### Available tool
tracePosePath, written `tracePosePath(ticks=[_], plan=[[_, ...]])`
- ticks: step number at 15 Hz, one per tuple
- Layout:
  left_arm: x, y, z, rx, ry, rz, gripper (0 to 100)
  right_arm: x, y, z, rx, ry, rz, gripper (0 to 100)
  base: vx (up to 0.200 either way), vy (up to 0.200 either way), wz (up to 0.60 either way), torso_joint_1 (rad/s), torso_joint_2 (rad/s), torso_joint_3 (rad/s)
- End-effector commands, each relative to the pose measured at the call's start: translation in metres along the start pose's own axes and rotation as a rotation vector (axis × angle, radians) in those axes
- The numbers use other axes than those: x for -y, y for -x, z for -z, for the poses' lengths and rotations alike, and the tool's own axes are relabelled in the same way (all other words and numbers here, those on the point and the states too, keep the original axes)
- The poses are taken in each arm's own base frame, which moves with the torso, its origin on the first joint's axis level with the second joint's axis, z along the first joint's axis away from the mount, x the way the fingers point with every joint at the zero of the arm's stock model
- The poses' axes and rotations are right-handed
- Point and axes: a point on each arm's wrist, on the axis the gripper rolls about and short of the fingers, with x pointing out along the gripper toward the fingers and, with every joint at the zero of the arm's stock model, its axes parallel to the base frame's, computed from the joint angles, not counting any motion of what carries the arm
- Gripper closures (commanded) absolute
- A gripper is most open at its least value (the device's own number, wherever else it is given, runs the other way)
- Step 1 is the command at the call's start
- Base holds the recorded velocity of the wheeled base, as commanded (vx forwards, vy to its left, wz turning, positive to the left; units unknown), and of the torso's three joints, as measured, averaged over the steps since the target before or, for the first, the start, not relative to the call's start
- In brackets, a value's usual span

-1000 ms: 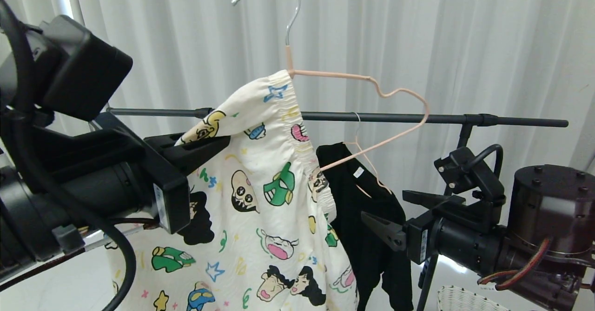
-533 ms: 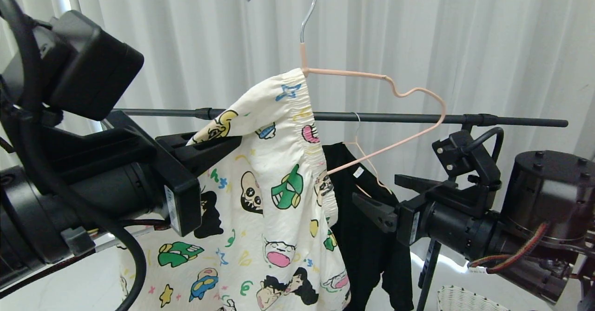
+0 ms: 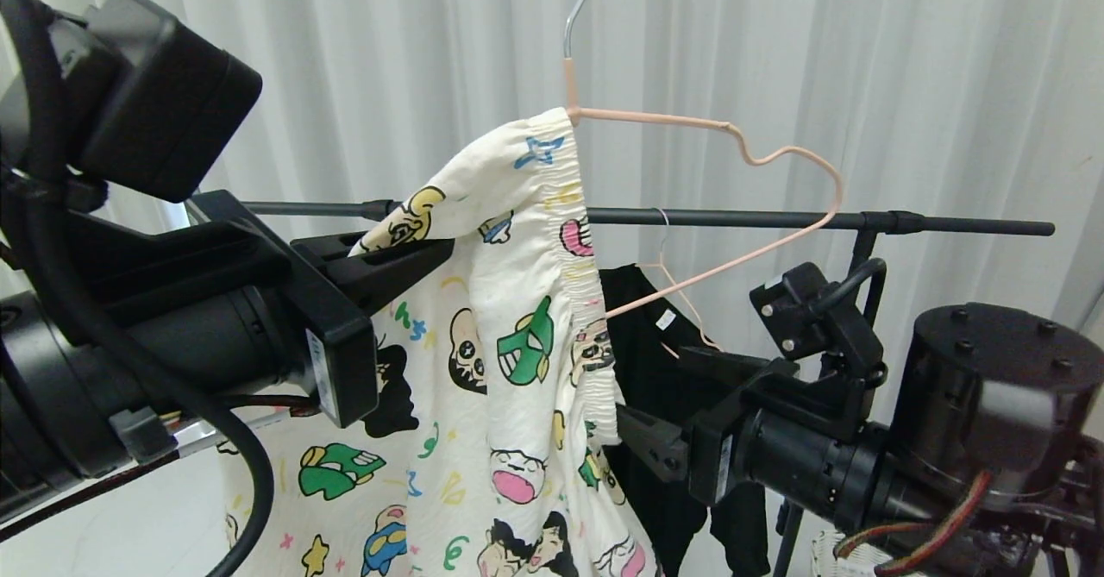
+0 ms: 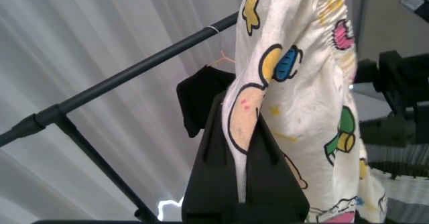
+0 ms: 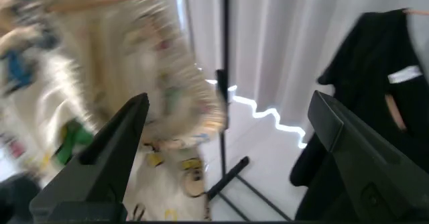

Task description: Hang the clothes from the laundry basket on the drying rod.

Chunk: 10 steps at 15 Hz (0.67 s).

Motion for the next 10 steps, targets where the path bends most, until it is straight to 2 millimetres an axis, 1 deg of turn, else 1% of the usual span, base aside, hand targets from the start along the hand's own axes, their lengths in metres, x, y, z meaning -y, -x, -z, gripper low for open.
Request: tracePosePath(ticks=[1, 3, 4, 6, 7, 8, 10], plan=[[0.000, 0.000, -0.002, 0.006, 0.001, 0.000, 100, -0.009, 0.000, 0.006, -0.023, 0.006, -0.031, 0, 0.000, 0.000, 0.00, 0.000, 0.00, 0.000], [0.001, 0.002, -0.006, 0.028, -0.002, 0.010, 100, -0.008, -0.003, 0.011, -0.042, 0.008, -0.026, 0, 0.000, 0.000, 0.00, 0.000, 0.00, 0.000], [0.001, 0.002, -0.009, 0.050, -0.001, 0.007, 100, -0.006, -0.003, 0.018, -0.066, 0.001, -0.014, 0, 0.000, 0.000, 0.00, 0.000, 0.00, 0.000], [0.000, 0.002, -0.012, 0.063, 0.001, 0.003, 100, 0.000, 0.002, 0.029, -0.108, 0.005, 0.011, 0, 0.000, 0.000, 0.00, 0.000, 0.00, 0.000], [0.000, 0.003, -0.013, 0.065, 0.001, 0.001, 100, 0.003, 0.004, 0.031, -0.117, 0.004, 0.022, 0, 0.000, 0.000, 0.00, 0.000, 0.00, 0.000], [0.000, 0.004, -0.013, 0.067, 0.002, 0.000, 100, 0.012, 0.007, 0.034, -0.128, 0.003, 0.054, 0, 0.000, 0.000, 0.00, 0.000, 0.00, 0.000], [0.000, 0.004, -0.013, 0.067, 0.000, 0.000, 100, 0.023, 0.009, 0.033, -0.125, 0.000, 0.100, 0, 0.000, 0.000, 0.00, 0.000, 0.00, 0.000]])
